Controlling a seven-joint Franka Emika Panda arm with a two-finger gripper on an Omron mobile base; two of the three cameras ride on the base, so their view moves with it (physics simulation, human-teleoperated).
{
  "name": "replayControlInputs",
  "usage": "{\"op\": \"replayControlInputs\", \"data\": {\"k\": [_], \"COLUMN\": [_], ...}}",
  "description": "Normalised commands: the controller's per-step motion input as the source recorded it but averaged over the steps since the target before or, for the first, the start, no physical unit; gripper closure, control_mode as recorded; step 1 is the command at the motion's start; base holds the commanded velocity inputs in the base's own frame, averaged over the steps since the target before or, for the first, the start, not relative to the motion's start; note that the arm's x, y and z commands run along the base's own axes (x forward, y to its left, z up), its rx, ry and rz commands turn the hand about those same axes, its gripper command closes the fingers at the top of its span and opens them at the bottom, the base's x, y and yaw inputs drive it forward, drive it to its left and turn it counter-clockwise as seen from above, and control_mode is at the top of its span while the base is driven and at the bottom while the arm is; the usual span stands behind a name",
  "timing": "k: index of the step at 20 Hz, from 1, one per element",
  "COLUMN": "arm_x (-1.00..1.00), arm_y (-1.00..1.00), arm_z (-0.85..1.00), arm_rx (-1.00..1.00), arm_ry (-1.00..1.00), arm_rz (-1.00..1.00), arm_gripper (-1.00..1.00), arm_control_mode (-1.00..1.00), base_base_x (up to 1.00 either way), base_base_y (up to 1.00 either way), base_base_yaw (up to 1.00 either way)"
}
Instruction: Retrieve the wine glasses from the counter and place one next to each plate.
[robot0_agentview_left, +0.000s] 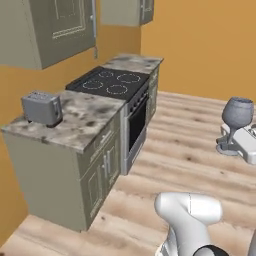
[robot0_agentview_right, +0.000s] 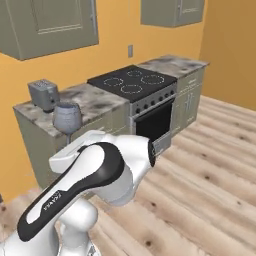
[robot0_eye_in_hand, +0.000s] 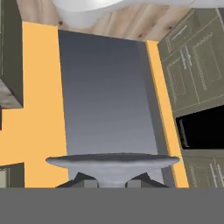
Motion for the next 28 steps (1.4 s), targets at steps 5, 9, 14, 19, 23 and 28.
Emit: {"op": "replayControlInputs", "data": {"k": [5,9,14,19,23,28], "arm_x": [0.00,0.00,0.00,0.00,0.00,0.00], "arm_y": [0.00,0.00,0.00,0.00,0.00,0.00], "arm_z": [0.00,0.00,0.00,0.00,0.00,0.00], "arm_rx": [0.00,0.00,0.00,0.00,0.00,0.00], "arm_ry": [0.00,0.00,0.00,0.00,0.00,0.00], "arm_rz": [0.00,0.00,0.00,0.00,0.00,0.00], "arm_gripper": [1.00,1.00,1.00,1.00,1.00,1.00], "arm_control_mode": [1.00,1.00,1.00,1.00,1.00,1.00], "base_base_x": [1.00,1.00,1.00,1.00,1.00,1.00], "base_base_y": [0.11,0.13,0.17,0.13,0.27,0.37], "base_base_yaw": [-0.60,-0.54,-0.43,-0.31,-0.33,-0.34]}}
